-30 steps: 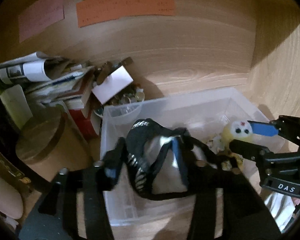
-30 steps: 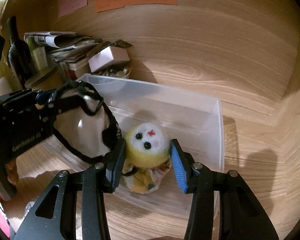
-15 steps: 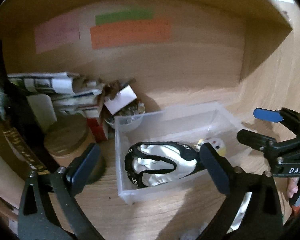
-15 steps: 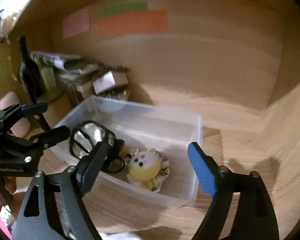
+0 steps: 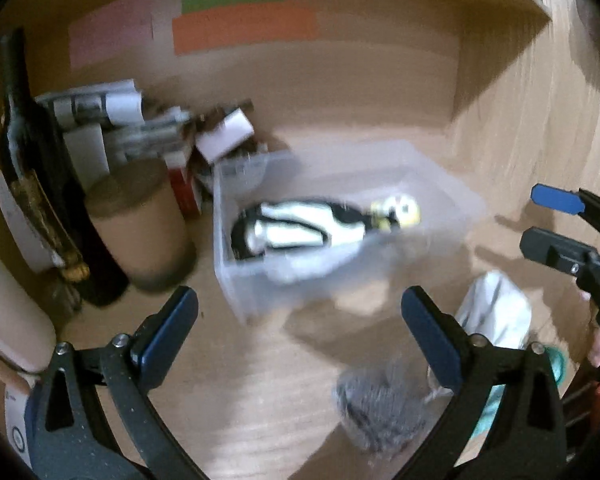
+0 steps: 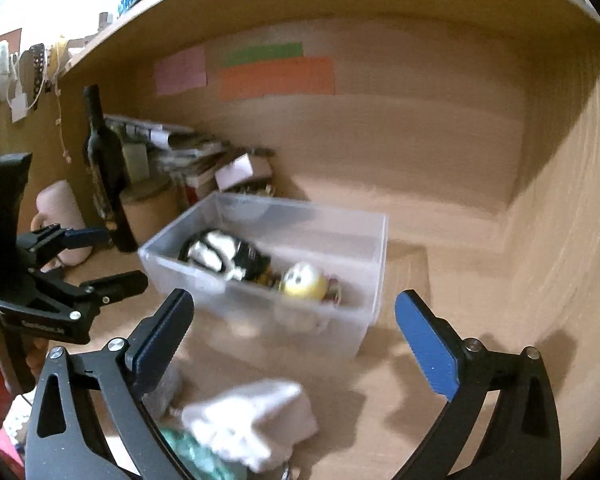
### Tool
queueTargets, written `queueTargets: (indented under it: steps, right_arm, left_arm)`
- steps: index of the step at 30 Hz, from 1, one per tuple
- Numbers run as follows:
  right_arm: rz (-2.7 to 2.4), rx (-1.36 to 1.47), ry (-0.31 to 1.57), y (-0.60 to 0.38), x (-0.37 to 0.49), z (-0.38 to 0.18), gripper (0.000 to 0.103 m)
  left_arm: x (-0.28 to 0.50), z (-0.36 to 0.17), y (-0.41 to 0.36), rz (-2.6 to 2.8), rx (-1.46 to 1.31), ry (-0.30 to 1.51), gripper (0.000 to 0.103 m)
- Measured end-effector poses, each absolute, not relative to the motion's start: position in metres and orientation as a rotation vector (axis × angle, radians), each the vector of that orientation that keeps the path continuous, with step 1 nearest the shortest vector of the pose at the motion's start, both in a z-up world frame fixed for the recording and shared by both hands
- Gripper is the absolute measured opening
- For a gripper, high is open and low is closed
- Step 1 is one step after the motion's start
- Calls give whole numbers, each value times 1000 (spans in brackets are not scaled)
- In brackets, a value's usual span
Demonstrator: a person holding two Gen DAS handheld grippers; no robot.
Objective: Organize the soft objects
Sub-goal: 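Grasp the white cloth with the right tool while the left tool grasps the grey wool bag, then carry the white cloth and wool bag into the clear bin and release both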
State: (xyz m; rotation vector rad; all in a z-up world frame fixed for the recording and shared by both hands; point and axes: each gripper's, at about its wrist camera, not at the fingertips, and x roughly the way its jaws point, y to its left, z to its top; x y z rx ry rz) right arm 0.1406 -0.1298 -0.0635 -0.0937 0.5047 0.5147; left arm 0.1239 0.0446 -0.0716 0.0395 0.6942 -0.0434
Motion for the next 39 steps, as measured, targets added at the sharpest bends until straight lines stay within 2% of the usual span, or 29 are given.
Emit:
queueTargets:
  steps: [10, 12, 14, 15, 17, 21, 23, 25, 26, 29, 34, 39]
  right_arm:
    - [512, -105, 686, -132, 136, -117, 98]
    - [521, -98, 705, -132, 136, -121, 90]
    - [541, -99, 727, -130, 136, -124, 76]
    - [549, -98, 731, -131, 135, -125, 73]
    - [569, -94, 742, -129, 134, -126, 60]
    - [598, -90, 755, -125, 133, -129, 44]
    - [604, -88, 753, -123, 131, -129, 30]
    - [613, -90, 748, -120, 131, -129, 22]
    - [610, -94, 741, -119, 129, -128, 21]
    - [602, -105, 713, -118, 126, -125, 15]
    - [592, -91, 658, -124, 122, -111, 14]
    - [578, -71, 600, -132, 122, -94, 14]
  left_arm:
    - [114, -118, 40, -119, -8, 869, 103]
    - [113, -122, 38, -143, -16, 886, 103]
    - [111, -125, 34, -159, -10, 892, 102]
    - [111, -125, 32, -161, -7, 891, 100]
    - [110, -127, 29, -176, -1, 903, 86]
    - [111, -130, 24, -194, -6, 910, 75]
    - [110, -130, 22, -210, -5, 908, 62]
    - [109, -130, 21, -231, -16, 912, 51]
    - [110, -130, 21, -241, -21, 914, 42]
    - [108, -128, 19, -265, -21, 905, 33]
    - [106, -120, 17, -271, -11, 879, 22]
    - [106, -103, 23, -244, -10, 825, 20]
